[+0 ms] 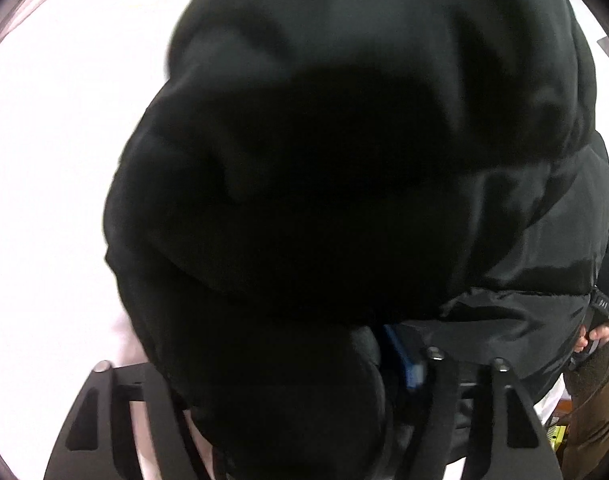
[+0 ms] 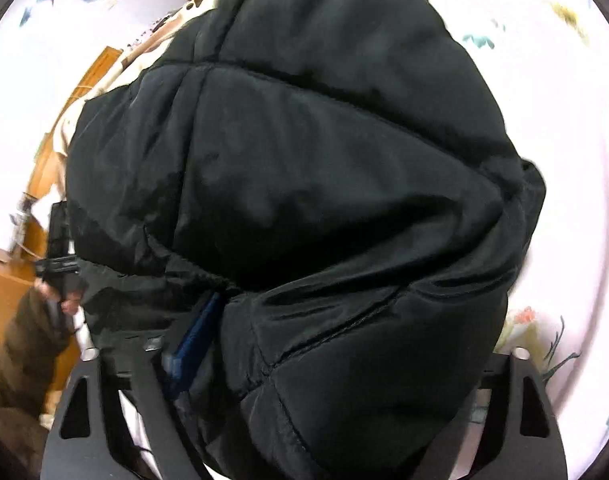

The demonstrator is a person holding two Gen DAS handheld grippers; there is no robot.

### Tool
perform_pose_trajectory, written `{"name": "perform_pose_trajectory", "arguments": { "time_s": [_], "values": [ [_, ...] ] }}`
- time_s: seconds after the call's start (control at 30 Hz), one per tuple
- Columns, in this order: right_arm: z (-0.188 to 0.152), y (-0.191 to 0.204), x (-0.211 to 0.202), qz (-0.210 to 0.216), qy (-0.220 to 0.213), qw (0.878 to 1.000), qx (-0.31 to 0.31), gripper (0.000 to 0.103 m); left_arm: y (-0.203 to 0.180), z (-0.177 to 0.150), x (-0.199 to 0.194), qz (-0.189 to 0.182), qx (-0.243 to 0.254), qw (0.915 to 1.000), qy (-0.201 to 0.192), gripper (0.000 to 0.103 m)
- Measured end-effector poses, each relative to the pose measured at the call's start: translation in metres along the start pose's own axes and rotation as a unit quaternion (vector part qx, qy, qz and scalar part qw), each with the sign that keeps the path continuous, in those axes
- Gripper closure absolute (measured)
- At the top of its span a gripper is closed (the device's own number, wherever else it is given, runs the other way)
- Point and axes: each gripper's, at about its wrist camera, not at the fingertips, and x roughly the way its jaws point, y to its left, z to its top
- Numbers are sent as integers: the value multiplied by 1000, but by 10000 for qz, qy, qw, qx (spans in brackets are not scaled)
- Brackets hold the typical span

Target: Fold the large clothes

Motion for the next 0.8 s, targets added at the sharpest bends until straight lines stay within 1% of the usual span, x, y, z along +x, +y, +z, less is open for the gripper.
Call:
{"name": "perform_pose_trajectory", "arguments": {
  "time_s": [0.03,0.07,0.13,0.17,0.23,0.3,0.33,0.37,0.43,0.47,0.57,0.63,0.67,0.7,0.73,0.8],
  "values": [
    [-2,8,-1,-87,-23,9999,-91,46,-2,0,0,-5,-15,10000,-14,43],
    [-4,13,-3,-131,-70,9998,-102,51,-3,0,-2,-59,-128,9999,-36,51],
    [-9,22,-9,-282,-188,9994,-28,69,-9,-1,-6,-51,-171,9998,-101,59],
    [-14,29,-14,-408,-235,9989,-27,73,-15,-1,-12,2,-161,9997,-171,64],
    [-21,48,-23,-764,-407,9961,-179,83,-23,-2,-20,54,-112,9996,-269,70],
    [-25,65,-28,-890,-611,9938,-246,86,-31,-4,-39,17,-121,9990,-440,74],
    [-24,64,-30,-887,-697,9934,-217,87,-22,-6,-51,-27,-142,9986,-507,75],
    [-28,67,-35,-860,-787,9930,-168,87,-23,-6,-60,-111,-186,9979,-604,76],
    [-36,77,-49,-653,-1053,9922,-120,88,-31,-7,-87,-223,-135,9961,-845,77],
    [-44,71,-50,-573,-1138,9918,-118,88,-34,-7,-99,-212,-78,9952,-954,78],
    [-53,85,-63,-192,-1396,9899,-177,89,-36,-5,-131,-171,28,9921,-1246,78],
    [-50,99,-61,-8,-1492,9885,-259,89,-24,0,-151,-176,-8,9900,-1402,78],
    [-53,104,-60,69,-1530,9878,-297,89,-19,-1,-165,-118,-14,9886,-1500,78],
    [-55,112,-58,178,-1547,9872,-344,89,-13,-1,-168,-59,-20,9880,-1546,78],
    [-59,111,-59,242,-1563,9865,-421,89,-7,2,-179,22,-26,9872,-1596,78],
    [-60,126,-50,457,-1585,9849,-519,89,11,-3,-194,143,-156,9856,-1680,78]
  ]
}}
